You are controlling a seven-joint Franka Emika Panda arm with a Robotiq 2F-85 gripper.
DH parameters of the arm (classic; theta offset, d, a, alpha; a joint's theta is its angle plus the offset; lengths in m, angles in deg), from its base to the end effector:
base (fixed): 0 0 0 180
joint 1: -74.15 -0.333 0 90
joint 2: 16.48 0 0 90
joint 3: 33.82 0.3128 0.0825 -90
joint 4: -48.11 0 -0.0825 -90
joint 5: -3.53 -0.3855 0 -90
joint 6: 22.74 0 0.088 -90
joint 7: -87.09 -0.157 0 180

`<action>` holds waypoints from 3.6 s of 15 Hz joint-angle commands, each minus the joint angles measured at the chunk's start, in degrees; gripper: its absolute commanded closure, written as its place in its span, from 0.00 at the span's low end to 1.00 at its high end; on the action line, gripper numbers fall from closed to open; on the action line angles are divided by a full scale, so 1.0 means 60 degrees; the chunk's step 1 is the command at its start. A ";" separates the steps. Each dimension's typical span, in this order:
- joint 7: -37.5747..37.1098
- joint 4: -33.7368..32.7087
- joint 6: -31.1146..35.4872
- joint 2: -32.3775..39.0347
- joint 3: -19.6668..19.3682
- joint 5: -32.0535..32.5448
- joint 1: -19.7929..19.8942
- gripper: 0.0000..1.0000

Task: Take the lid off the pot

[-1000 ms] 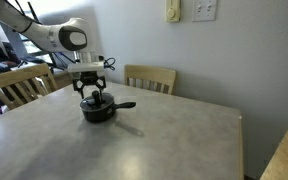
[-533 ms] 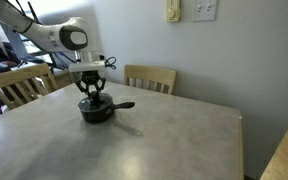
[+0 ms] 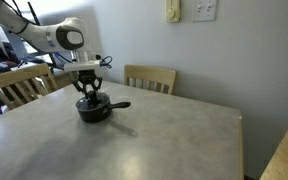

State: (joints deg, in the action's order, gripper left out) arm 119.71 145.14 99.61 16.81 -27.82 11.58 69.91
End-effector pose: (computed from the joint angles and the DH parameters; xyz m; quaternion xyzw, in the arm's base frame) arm 0.6464 0.1012 0.1968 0.9151 0.3967 -0.0711 0.0139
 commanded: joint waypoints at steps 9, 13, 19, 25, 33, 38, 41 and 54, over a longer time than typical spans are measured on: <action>-0.1271 0.0386 -0.0473 -0.0790 0.0213 0.1060 -0.0722 0.85; -0.1040 0.0775 -0.0512 -0.1388 -0.0147 0.1437 -0.0292 0.85; -0.1086 0.1609 -0.0482 -0.2337 -0.0555 0.1574 0.0339 0.85; -0.0944 0.2043 -0.0400 -0.2763 -0.1053 0.1505 0.1051 0.85; -0.1857 0.3581 0.0422 -0.2964 -0.1512 0.1334 0.1546 0.85; -0.1754 0.4214 0.1433 -0.2625 -0.1536 0.0886 0.1857 0.85; -0.1709 0.4306 0.2399 -0.2261 -0.1482 0.0558 0.1974 0.85; -0.1353 0.3919 0.4219 -0.0835 -0.1042 -0.0435 0.2352 0.85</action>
State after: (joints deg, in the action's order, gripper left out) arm 109.70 169.50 123.07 10.35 -35.39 10.33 82.17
